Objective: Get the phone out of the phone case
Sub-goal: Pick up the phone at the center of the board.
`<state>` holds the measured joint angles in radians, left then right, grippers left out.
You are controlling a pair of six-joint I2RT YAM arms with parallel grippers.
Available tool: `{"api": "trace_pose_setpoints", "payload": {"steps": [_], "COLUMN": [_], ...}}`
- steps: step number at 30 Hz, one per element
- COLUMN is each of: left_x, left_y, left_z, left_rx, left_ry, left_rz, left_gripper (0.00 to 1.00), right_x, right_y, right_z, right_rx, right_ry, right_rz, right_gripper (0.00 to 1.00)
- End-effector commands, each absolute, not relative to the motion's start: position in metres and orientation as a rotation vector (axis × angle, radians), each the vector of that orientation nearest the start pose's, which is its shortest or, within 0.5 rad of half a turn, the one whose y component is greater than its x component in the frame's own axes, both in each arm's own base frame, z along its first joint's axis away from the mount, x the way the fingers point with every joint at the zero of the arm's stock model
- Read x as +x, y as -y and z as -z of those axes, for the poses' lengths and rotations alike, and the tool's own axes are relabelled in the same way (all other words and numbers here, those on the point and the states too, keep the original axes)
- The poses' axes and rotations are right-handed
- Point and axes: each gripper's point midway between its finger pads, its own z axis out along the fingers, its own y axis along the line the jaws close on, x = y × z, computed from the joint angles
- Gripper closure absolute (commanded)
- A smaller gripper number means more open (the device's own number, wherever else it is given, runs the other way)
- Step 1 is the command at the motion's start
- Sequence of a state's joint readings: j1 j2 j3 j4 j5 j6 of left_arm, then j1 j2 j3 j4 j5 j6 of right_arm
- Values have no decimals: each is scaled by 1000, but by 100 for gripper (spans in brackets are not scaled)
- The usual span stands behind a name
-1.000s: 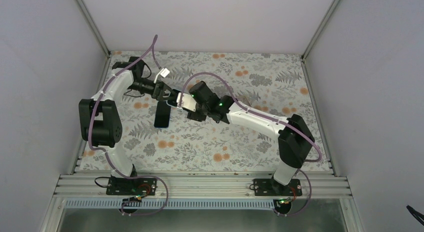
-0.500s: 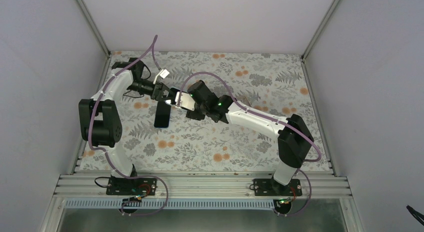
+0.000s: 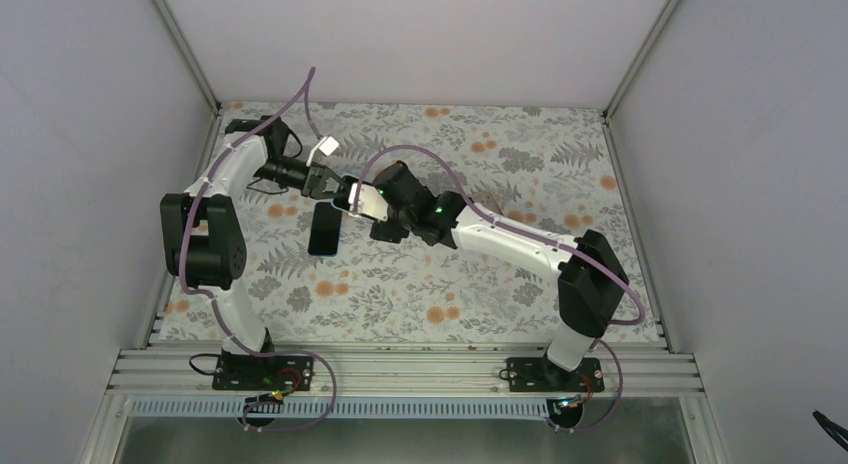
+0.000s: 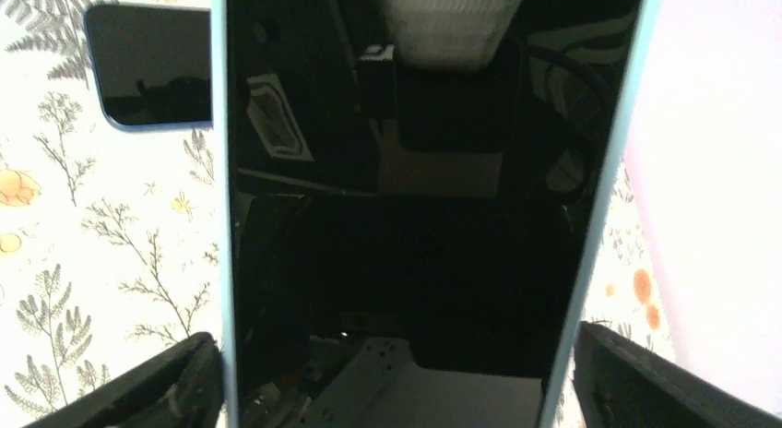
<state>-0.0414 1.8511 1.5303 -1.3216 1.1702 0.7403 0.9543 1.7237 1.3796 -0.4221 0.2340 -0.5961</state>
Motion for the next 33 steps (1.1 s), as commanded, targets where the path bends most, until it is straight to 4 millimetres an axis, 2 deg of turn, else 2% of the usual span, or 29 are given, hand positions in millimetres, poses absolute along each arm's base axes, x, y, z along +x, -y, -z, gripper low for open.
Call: {"api": "trace_pose_setpoints", "payload": {"steps": [1, 2, 8, 14, 18, 21, 24, 28, 33], "left_x": [323, 324, 324, 320, 312, 302, 289, 272, 252], "left_y": [188, 188, 184, 170, 168, 172, 182, 198, 213], "left_z": [-230, -232, -244, -263, -294, -314, -321, -319, -315], "left_rx": [937, 941, 1013, 1192, 1289, 1334, 1397, 1459, 1522], "left_ry": [-2095, -2093, -2084, -2085, -2001, -1941, -1910, -1897, -1881], "left_rz": [1548, 1541, 1423, 1075, 881, 800, 750, 763, 788], "left_gripper": [98, 98, 98, 98, 98, 98, 98, 98, 98], "right_x": [314, 309, 293, 274, 275, 270, 266, 277, 279], "right_y": [-379, -377, -353, -314, -294, -290, -292, -294, -294], "right_z": [-233, -237, -231, -230, -231, -226, -221, -217, -218], "right_rx": [-1416, -1421, -1529, -1641, -1629, -1646, -1671, -1648, -1638], "right_ry": [-1657, -1654, -1726, -1818, -1873, -1896, -1910, -1941, -1949], "right_rz": [1, -21, -180, -496, -648, -720, -761, -730, -724], "right_gripper": [1, 0, 0, 0, 0, 0, 0, 0, 0]}}
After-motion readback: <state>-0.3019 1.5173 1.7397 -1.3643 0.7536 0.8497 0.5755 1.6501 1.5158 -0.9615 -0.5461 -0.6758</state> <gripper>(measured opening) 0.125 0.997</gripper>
